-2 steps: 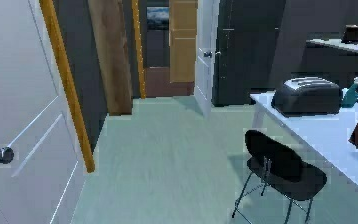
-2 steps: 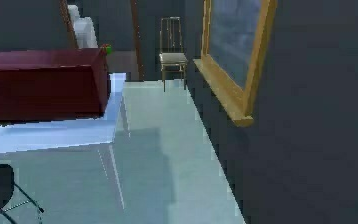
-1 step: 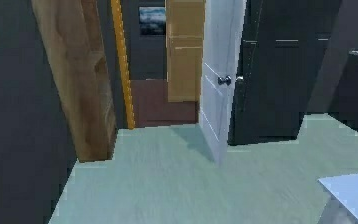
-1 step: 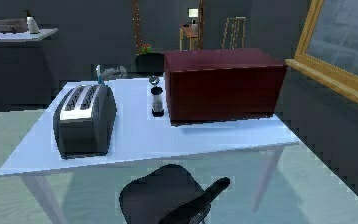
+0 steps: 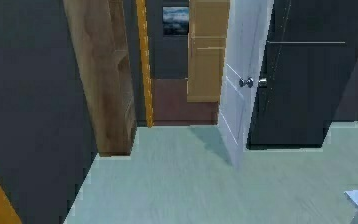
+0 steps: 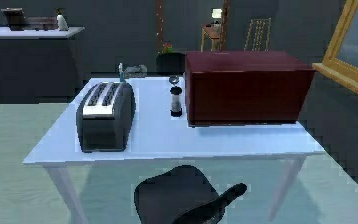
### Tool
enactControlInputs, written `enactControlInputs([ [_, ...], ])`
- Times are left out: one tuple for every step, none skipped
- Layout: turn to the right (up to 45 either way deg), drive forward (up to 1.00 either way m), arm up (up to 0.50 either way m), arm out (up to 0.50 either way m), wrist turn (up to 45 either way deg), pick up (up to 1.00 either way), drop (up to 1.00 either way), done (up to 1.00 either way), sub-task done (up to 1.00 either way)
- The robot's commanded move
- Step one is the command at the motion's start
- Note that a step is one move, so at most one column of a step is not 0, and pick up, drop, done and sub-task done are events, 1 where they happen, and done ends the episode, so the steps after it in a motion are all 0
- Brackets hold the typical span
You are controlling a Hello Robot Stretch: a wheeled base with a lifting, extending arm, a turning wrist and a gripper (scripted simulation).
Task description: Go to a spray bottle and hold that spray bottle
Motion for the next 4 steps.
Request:
enactControlInputs([
  [0.0, 0.05, 0.00, 0.00, 0.0, 0.00, 0.00, 0.00, 0.00],
  [0.0, 0.30, 0.00, 0.00, 0.0, 0.00, 0.00, 0.00, 0.00],
  [45.0, 0.00, 0.00, 0.00, 0.0, 0.00, 0.00, 0.00, 0.00],
  [27.0, 0.00, 0.00, 0.00, 0.0, 0.00, 0.00, 0.00, 0.00],
])
